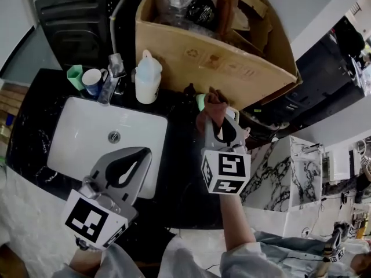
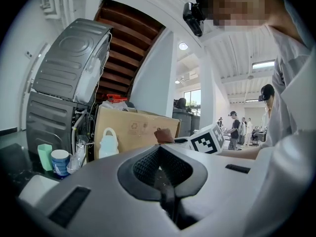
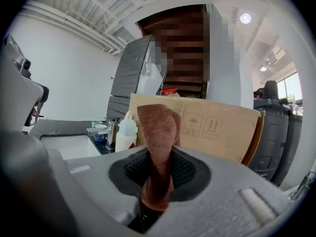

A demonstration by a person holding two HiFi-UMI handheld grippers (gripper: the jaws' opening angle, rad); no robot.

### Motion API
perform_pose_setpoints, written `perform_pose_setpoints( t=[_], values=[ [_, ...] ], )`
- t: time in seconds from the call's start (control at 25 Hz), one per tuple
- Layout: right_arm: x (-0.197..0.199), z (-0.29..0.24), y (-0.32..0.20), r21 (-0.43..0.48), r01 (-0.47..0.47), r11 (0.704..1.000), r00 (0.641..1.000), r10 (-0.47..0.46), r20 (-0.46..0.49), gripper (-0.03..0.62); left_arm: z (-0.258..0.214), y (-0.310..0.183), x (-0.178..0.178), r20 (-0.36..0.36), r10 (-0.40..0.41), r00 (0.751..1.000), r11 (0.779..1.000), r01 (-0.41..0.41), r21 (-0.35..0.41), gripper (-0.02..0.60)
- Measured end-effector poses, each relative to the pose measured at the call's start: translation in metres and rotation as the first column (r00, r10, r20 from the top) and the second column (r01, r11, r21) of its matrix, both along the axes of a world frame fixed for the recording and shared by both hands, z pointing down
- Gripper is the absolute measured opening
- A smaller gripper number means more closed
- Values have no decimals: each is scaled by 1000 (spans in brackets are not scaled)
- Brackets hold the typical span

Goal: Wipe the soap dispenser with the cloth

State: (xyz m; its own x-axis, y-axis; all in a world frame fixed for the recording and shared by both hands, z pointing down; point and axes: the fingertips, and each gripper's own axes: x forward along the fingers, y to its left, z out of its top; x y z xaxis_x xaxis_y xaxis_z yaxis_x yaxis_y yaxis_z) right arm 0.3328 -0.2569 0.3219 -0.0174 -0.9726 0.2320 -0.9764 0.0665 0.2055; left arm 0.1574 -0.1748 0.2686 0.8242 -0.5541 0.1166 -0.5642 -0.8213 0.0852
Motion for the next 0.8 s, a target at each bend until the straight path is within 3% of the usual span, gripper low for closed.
perform_pose_setpoints(
  t=[0.32,0.48,0.64,0.8],
  values=[
    [-1,18,-38,-52,64,997,997,-66,-39,75,0,-11,2,-4,-51,999,999,51,-4,3],
    [-3,27,-53,-71,84,994,995,-87,-42,75,3,-10,2,-1,-69,998,997,69,-43,3],
    [-4,37,-64,-96,96,991,993,-102,-55,75,3,-15,-2,8,-77,997,997,77,-6,3],
    [-5,48,-74,-118,102,988,991,-112,-76,75,6,-17,-5,11,-91,996,996,91,-22,3]
  ],
)
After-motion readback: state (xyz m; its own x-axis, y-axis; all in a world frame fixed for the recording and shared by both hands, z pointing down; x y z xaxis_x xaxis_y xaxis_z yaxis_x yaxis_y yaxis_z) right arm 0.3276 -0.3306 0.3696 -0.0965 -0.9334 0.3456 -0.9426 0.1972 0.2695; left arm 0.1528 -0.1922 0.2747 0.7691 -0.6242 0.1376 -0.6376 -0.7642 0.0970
